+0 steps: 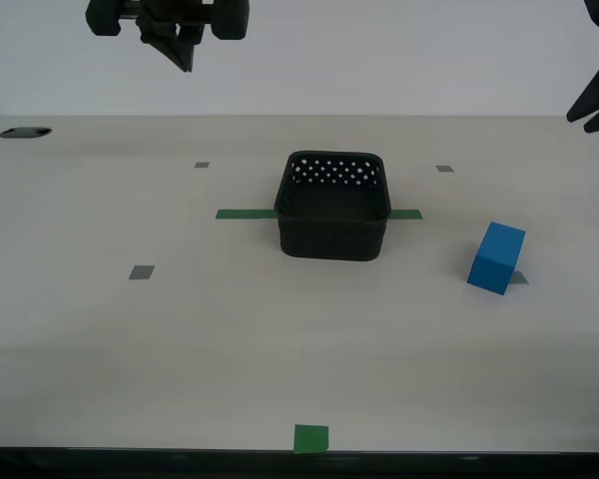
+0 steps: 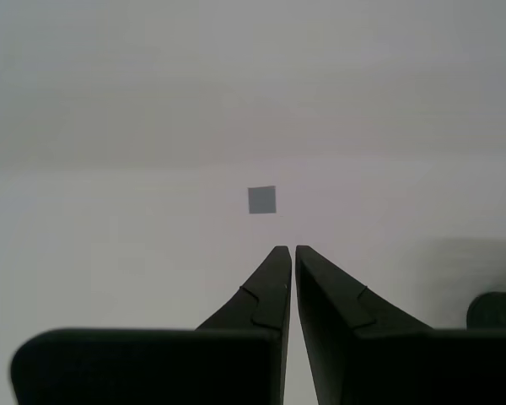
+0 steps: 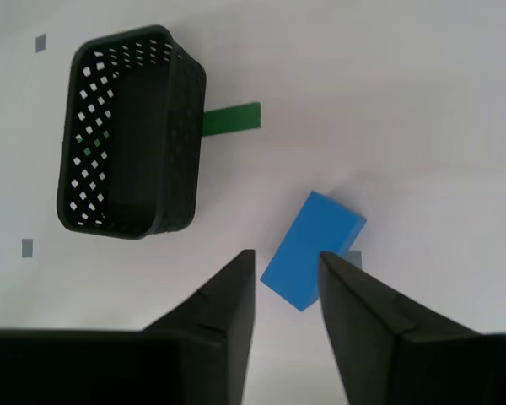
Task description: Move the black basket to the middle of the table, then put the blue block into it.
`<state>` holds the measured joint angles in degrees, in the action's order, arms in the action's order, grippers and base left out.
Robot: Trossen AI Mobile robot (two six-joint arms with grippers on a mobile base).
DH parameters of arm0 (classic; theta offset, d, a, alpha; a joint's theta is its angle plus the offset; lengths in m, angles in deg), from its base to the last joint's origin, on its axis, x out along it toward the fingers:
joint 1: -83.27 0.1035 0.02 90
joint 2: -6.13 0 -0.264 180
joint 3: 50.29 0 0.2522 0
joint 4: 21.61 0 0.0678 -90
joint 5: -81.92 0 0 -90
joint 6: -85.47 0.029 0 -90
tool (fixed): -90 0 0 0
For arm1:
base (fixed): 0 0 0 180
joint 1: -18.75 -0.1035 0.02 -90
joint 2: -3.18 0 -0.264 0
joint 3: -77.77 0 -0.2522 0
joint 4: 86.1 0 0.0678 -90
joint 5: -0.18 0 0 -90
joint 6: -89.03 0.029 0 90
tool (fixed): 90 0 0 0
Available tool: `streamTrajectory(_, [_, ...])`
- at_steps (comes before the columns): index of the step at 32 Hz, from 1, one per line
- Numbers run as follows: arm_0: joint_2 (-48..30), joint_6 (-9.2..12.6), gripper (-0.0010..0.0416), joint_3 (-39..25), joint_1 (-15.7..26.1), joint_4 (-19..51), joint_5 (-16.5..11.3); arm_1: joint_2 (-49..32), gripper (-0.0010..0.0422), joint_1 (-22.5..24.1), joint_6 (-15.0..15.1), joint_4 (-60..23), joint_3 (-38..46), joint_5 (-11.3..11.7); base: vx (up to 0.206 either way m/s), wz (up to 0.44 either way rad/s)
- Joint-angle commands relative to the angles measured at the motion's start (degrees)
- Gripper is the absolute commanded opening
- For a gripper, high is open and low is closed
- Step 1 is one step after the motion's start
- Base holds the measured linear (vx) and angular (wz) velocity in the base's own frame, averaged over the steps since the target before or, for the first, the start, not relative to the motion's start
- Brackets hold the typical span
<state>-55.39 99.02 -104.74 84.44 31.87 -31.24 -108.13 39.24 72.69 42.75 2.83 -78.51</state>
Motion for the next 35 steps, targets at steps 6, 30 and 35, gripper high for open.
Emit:
streamTrajectory(6, [-0.04, 7.08, 0.0369, 3.3, 4.39, -0.85, 1.46, 0.02, 0.0003, -5.6, 2.01, 5.07, -0.04, 0.0, 0.0, 0.0])
streamTrajectory(30, [-26.1, 24.39, 0.04, 6.21, 13.11, -21.64, 11.17, 0.0, 0.0, -10.25, 7.43, 12.24, -0.26, -8.35, 0.0, 0.0])
streamTrajectory(35, [-33.18, 26.51, 0.0399, 5.22, 14.6, -23.96, 11.32, 0.0, 0.0, -10.19, 7.41, 12.44, -0.26, -10.58, 0.0, 0.0])
